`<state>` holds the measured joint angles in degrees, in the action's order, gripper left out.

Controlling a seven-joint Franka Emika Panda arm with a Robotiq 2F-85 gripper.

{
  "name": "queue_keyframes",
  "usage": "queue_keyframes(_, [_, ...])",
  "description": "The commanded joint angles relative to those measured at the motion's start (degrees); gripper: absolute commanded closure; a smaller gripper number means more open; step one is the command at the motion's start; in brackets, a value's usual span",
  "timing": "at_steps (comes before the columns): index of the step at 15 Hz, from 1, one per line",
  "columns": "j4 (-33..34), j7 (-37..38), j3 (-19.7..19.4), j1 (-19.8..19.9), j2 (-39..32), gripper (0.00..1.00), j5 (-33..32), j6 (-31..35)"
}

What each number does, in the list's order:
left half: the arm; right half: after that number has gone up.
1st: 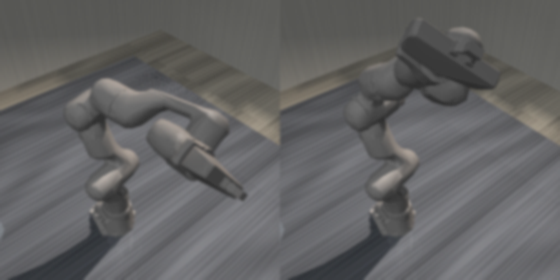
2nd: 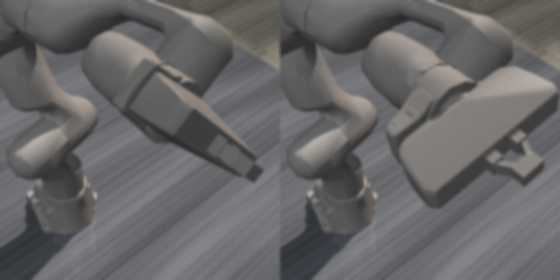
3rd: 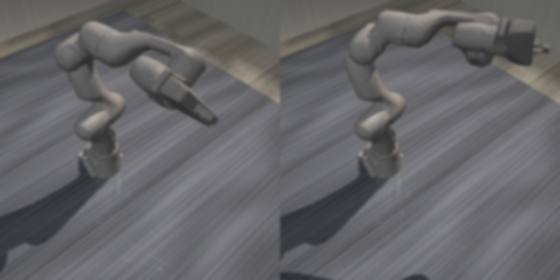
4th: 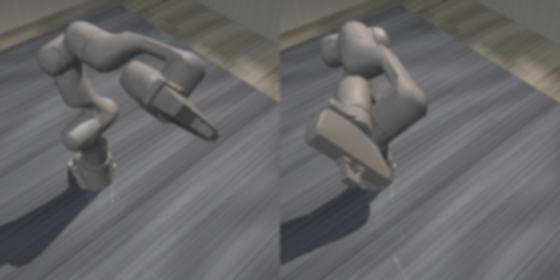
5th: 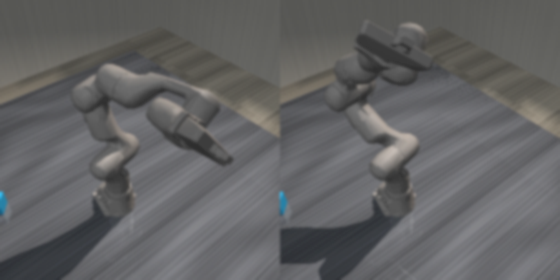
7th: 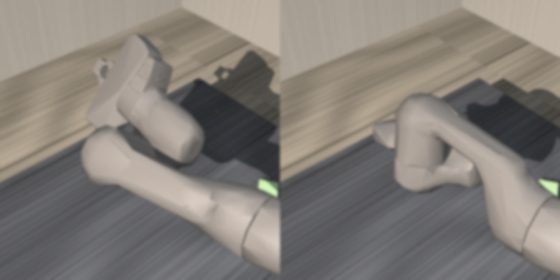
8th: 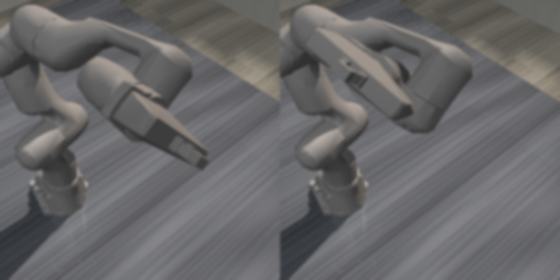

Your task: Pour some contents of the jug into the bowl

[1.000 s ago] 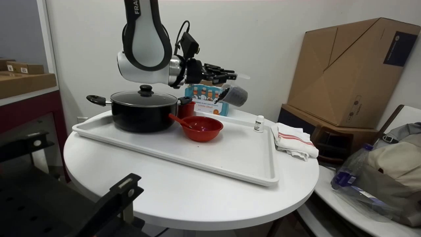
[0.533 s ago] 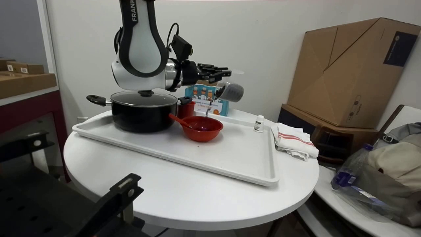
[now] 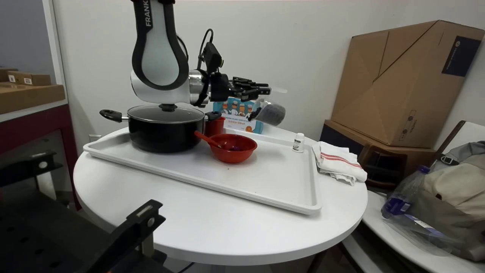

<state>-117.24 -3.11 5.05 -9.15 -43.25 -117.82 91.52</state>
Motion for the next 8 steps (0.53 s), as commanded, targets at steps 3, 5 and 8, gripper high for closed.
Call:
queue_keyframes(3, [4.0, -2.7, 1.6, 4.6, 1.0, 0.9, 10.6, 5.4])
queue_keyframes(5, [5.8, -3.3, 1.5, 5.9, 1.2, 0.9, 14.3, 7.6])
queue_keyframes(8, [8.4, -5.0, 1.8, 7.8, 1.9, 0.9, 20.7, 11.2])
